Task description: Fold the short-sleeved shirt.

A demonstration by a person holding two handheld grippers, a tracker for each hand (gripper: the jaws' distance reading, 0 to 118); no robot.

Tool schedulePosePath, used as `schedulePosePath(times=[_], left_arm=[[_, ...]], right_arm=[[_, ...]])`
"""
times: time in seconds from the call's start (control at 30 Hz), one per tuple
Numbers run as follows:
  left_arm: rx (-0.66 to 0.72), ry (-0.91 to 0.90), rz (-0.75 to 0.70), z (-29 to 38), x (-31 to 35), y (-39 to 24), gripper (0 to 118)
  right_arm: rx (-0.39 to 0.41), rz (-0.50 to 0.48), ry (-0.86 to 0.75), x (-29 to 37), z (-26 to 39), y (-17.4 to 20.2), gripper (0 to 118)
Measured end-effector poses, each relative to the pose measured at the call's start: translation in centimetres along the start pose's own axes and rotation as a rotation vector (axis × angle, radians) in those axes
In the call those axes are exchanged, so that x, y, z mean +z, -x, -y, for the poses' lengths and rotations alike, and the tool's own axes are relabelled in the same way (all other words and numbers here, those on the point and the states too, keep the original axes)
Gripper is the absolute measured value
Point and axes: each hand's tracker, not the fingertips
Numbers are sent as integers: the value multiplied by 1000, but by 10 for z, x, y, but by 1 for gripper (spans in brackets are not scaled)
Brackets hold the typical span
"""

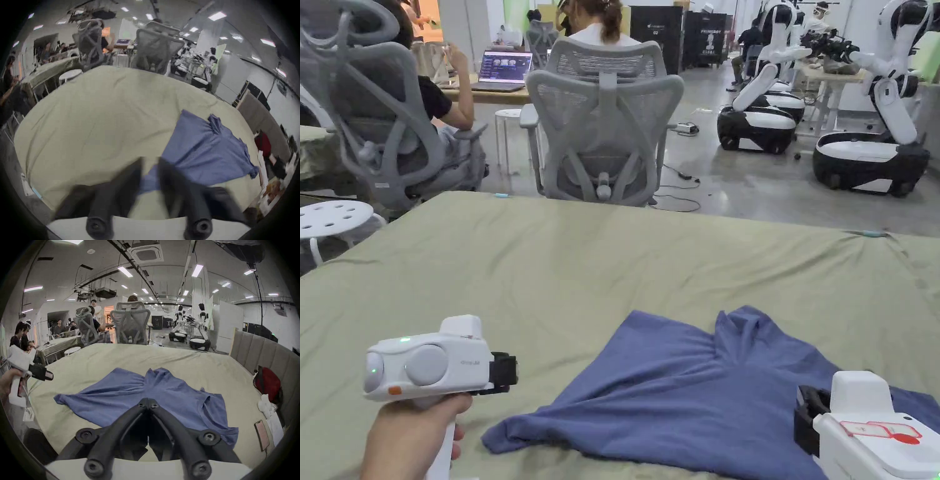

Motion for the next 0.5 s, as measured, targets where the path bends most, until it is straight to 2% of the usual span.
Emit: schedulePosePath(times=[0.03,0.07,0.1,0.17,0.27,0.33,0.37,0.4,0.43,0.47,0.5], left_arm=[[11,21,0,-2,-9,6,75],[10,56,2,3,-10,1,101],[4,84,-3,5,-17,3,105],[-3,147,7,17,-27,0,84],[-9,285,23,42,-47,-6,77],[-32,408,42,58,-69,-5,49],[-85,383,7,63,-71,-9,44],[-106,329,-7,61,-66,-11,29],[-41,320,9,55,-57,-11,4],[9,280,93,50,-45,-12,4],[15,234,78,47,-37,-17,4]], right_arm=[[2,0,8,-5,1,0,0],[3,0,16,-9,2,-1,0],[4,-2,22,-13,4,-2,0],[2,-2,34,-20,5,-4,0],[2,-5,52,-28,7,-4,0],[2,-9,59,-32,6,-4,0],[3,-12,61,-33,6,-4,0],[6,-14,62,-33,5,-3,0],[11,-14,60,-33,4,-3,0],[16,-16,60,-34,3,-4,0],[22,-18,59,-35,1,-5,0]])
